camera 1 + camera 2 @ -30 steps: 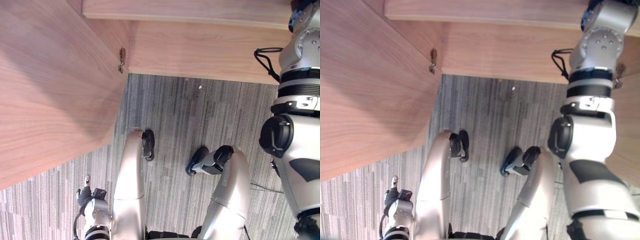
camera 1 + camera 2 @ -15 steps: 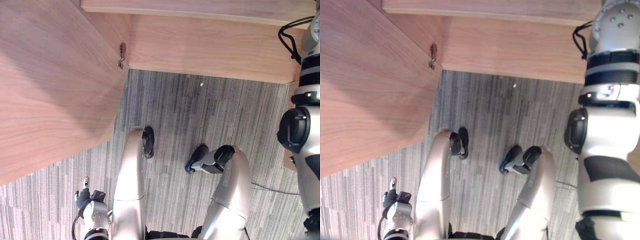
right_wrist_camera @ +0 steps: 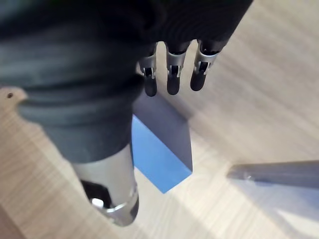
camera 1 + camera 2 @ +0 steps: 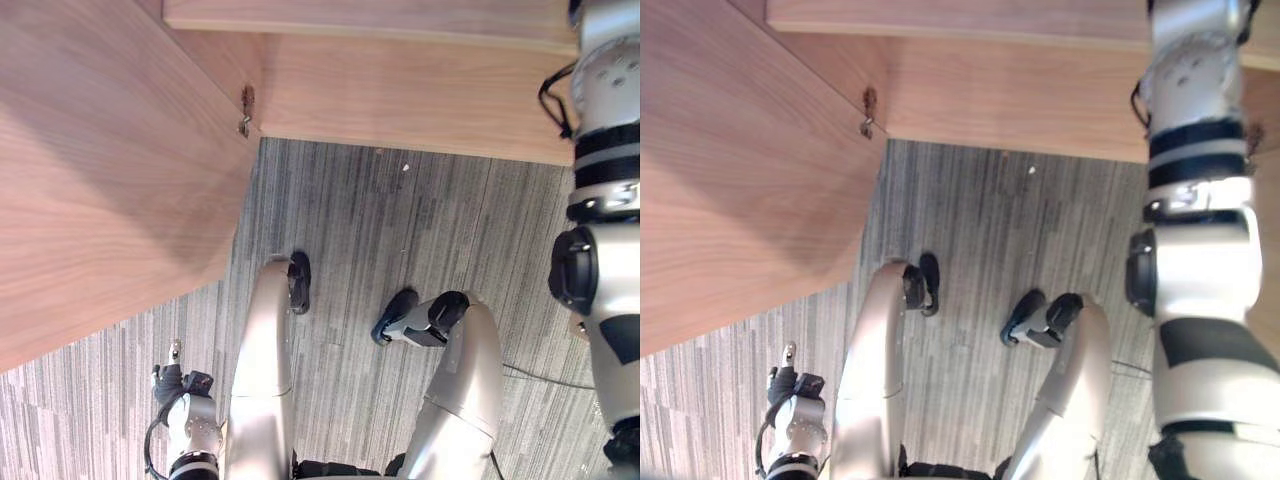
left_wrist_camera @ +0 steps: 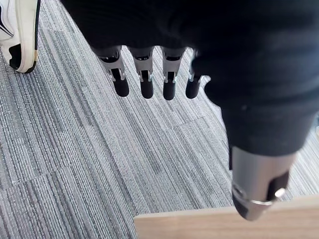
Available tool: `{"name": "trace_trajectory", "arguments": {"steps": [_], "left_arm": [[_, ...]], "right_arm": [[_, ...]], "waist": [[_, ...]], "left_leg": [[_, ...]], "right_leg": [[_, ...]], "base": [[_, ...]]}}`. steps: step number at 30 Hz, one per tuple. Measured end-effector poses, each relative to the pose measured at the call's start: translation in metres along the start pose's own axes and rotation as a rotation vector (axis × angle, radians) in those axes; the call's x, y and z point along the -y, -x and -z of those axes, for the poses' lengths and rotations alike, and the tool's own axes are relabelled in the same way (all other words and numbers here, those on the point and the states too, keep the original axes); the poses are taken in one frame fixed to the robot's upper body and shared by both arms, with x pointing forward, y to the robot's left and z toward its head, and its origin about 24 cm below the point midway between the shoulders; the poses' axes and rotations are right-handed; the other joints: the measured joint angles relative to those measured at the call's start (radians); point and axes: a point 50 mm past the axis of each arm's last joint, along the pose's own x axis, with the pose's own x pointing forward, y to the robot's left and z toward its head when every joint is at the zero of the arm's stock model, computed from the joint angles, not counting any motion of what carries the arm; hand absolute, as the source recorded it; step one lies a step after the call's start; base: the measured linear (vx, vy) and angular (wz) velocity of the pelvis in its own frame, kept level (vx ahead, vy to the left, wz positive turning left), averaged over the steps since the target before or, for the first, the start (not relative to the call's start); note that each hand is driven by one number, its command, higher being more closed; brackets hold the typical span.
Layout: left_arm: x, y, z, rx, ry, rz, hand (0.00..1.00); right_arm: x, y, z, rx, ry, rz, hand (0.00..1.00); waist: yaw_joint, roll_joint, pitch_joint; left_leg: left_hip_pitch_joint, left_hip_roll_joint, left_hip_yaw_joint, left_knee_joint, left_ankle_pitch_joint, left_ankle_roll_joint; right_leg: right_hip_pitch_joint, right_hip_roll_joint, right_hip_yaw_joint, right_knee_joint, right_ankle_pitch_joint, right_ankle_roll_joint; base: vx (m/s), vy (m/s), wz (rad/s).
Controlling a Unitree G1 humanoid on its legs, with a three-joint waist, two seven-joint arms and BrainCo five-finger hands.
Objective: Walk over to the cabinet, pick up the folder, carry it to the office cabinet, place the folder inside the office cabinet, then close the office cabinet door
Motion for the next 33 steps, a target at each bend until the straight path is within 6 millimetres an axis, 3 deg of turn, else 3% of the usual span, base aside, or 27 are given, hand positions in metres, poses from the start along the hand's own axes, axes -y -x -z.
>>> {"name": "trace_trajectory", "arguments": {"steps": [2, 5, 13, 17, 22, 27, 33], "left_arm": [[0.004, 0.001, 0.002, 0.004, -0.031, 0.018, 0.00], [0.006, 0.002, 0.003, 0.011, -0.061, 0.033, 0.00], [0.008, 0.003, 0.001, 0.040, -0.110, 0.058, 0.00], [0.005, 0.003, 0.001, 0.049, -0.127, 0.066, 0.00], [-0.017, 0.003, 0.004, 0.042, -0.184, 0.042, 0.00], [-0.031, 0.004, 0.008, 0.024, -0.211, 0.026, 0.00], [-0.034, 0.006, 0.017, -0.007, -0.240, 0.042, 0.00]], "right_arm": [[0.018, 0.006, 0.029, -0.082, 0.007, 0.051, 0.00], [0.041, 0.016, 0.056, -0.151, -0.053, 0.129, 0.00], [0.085, 0.035, 0.093, -0.248, -0.124, 0.293, 0.00], [0.095, 0.044, 0.107, -0.287, -0.141, 0.334, 0.00], [0.108, 0.064, 0.138, -0.369, -0.177, 0.389, 0.00], [0.112, 0.082, 0.163, -0.439, -0.194, 0.411, 0.00], [0.138, 0.109, 0.186, -0.518, -0.156, 0.487, 0.00]], "waist": [[-0.001, 0.002, -0.001], [-0.002, 0.006, -0.003], [-0.022, 0.010, -0.009], [-0.024, 0.020, -0.022], [-0.023, 0.016, -0.082], [-0.021, 0.006, -0.131], [-0.021, -0.012, -0.166]], "left_leg": [[0.051, 0.001, 0.008, -0.048, 0.008, -0.003], [0.121, 0.010, 0.013, -0.128, 0.025, -0.006], [0.390, 0.017, 0.042, -0.387, 0.093, -0.012], [0.530, 0.018, 0.058, -0.537, 0.141, -0.009], [0.744, 0.010, 0.093, -0.787, 0.228, -0.008], [0.849, 0.009, 0.110, -0.906, 0.265, -0.014], [0.937, 0.001, 0.117, -1.001, 0.298, -0.023]], "right_leg": [[0.045, 0.008, -0.006, -0.048, 0.013, -0.001], [0.113, 0.031, -0.026, -0.136, 0.042, -0.001], [0.375, 0.078, -0.082, -0.410, 0.138, 0.011], [0.515, 0.108, -0.114, -0.571, 0.203, 0.010], [0.724, 0.147, -0.160, -0.821, 0.298, 0.022], [0.822, 0.176, -0.174, -0.945, 0.342, 0.028], [0.901, 0.187, -0.194, -1.022, 0.363, 0.033]], "base": [[0.06, -0.035, -0.02], [0.07, -0.022, -0.09], [0.07, 0.008, -0.06], [0.03, 0.051, -0.02], [0.05, 0.034, 0.03], [0.06, 0.030, -0.03], [0.06, -0.009, 0.03]]}}
